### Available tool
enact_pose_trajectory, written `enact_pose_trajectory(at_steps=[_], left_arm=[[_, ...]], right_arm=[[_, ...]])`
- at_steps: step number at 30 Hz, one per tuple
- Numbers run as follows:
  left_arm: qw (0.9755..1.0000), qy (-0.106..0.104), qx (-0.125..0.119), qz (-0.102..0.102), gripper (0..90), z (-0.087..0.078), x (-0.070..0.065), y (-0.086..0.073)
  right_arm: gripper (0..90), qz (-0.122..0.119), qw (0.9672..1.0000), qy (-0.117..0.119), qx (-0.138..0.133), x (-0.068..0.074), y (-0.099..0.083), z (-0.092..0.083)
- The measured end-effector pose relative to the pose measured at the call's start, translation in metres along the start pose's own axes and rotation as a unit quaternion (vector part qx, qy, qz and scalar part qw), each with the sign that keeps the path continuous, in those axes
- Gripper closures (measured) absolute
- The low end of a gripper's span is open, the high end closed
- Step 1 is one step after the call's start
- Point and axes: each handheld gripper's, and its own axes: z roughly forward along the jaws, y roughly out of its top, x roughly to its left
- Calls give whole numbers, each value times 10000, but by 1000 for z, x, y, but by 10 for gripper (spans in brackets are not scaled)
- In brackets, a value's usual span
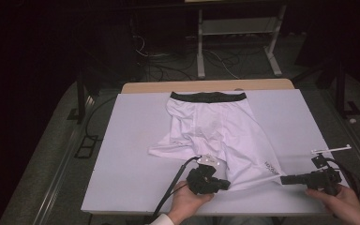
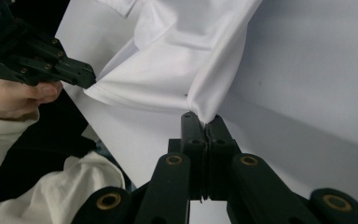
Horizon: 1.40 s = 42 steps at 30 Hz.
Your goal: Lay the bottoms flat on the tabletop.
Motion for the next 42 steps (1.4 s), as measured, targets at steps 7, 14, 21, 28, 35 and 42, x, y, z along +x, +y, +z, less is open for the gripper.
enact_pose_trajectory(at_steps=[7, 14, 21, 28, 35, 42], left_arm=[[9997, 37, -253, 25, 893, -8, -10, -7], [9994, -115, -279, 175, 893, -4, -27, -14], [9995, -177, -261, 47, 893, 1, -28, -26], [9990, -351, -169, -211, 893, 8, -28, -35], [9988, -437, -101, -192, 888, 13, -32, -33], [9984, -525, -24, -204, 857, 9, -30, -35]], right_arm=[[873, 68, 9999, 76, 110, -1, -1, 0], [873, 93, 9998, 110, 137, -1, -3, -3], [873, 130, 9993, 163, 301, -5, -12, -4], [873, 158, 9987, 170, 452, -4, -13, -3], [873, 345, 9974, 186, 612, -7, -16, -5], [866, 402, 9960, 214, 770, -5, -18, -4]])
